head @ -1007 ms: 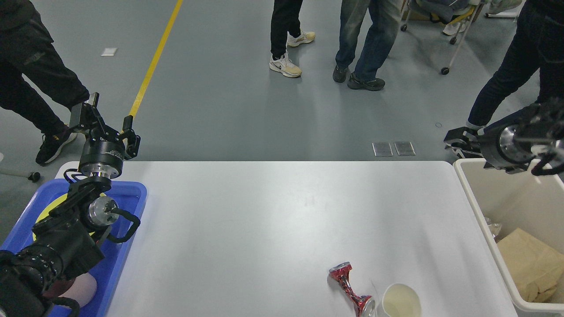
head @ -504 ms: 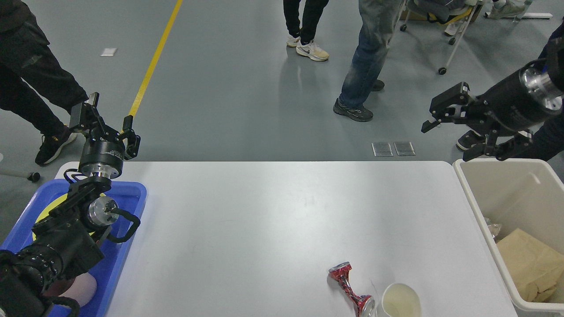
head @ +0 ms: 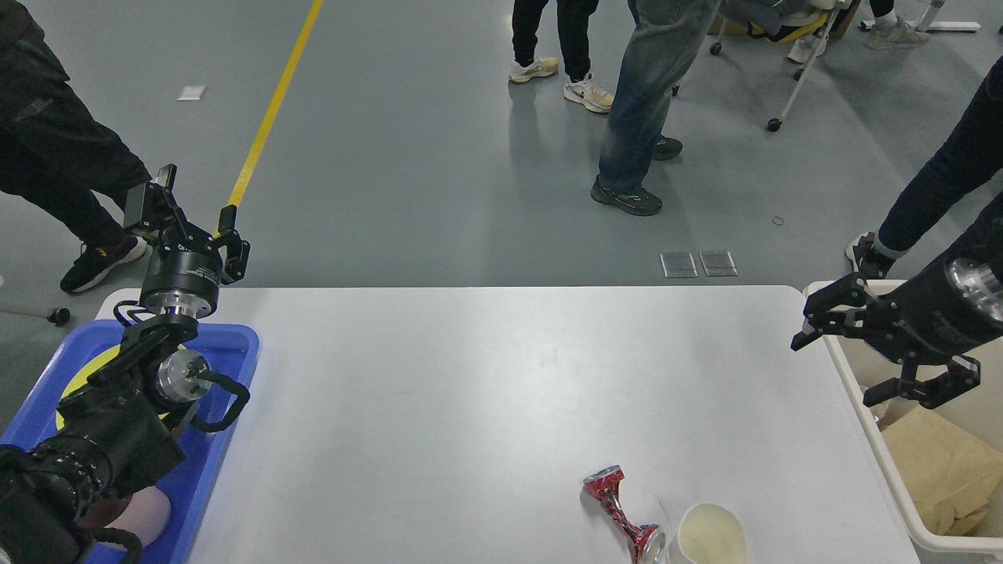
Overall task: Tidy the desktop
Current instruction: 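Bring the right gripper back over the table toward the paper cup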
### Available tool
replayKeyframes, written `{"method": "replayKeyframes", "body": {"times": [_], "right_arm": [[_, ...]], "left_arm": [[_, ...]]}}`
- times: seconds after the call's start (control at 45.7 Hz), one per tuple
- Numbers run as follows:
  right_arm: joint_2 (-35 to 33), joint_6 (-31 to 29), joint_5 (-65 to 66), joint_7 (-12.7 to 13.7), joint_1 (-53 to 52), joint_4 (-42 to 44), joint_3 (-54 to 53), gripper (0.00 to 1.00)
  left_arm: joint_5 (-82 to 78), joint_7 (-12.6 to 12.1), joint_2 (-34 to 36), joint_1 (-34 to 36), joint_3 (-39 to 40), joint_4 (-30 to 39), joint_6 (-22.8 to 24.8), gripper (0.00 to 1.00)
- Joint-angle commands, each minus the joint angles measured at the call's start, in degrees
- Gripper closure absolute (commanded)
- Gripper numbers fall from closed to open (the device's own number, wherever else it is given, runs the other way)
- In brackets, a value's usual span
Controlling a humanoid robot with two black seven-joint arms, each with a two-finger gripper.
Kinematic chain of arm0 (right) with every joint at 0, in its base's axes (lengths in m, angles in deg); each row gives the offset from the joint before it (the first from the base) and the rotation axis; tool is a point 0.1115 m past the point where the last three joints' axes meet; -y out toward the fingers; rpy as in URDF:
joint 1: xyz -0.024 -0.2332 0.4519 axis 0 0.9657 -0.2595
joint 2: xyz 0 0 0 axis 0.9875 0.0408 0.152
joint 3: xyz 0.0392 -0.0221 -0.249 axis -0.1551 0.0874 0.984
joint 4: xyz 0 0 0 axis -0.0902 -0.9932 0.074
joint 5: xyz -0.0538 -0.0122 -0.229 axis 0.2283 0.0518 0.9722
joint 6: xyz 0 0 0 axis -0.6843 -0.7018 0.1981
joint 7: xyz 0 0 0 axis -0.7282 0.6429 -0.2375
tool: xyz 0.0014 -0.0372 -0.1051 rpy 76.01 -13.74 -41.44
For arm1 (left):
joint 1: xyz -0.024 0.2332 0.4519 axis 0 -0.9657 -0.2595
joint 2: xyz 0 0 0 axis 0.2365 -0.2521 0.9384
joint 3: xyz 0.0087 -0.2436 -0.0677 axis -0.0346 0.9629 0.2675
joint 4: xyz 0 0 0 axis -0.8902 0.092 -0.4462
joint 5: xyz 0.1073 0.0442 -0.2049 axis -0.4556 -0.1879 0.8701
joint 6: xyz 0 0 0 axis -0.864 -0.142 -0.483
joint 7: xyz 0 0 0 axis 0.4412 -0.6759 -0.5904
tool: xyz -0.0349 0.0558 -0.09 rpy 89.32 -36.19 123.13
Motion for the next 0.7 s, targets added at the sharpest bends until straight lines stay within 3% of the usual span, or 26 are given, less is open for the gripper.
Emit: {"method": "replayKeyframes", "body": {"times": [0.0,0.329,0.679], "right_arm": [[0.6,0.1,1.7,0.1,3.8,1.2,-2.7,0.00],[13.1,0.4,7.8,0.0,11.5,8.3,-4.9,0.00],[18.1,-0.4,19.0,0.0,11.6,6.8,-9.0,0.00]], "left_arm": [[0.0,0.0,0.0,0.0,0.0,0.0,0.0,0.04],[0.0,0.0,0.0,0.0,0.0,0.0,0.0,0.04],[0.0,0.0,-0.1,0.0,0.0,0.0,0.0,0.04]]}}
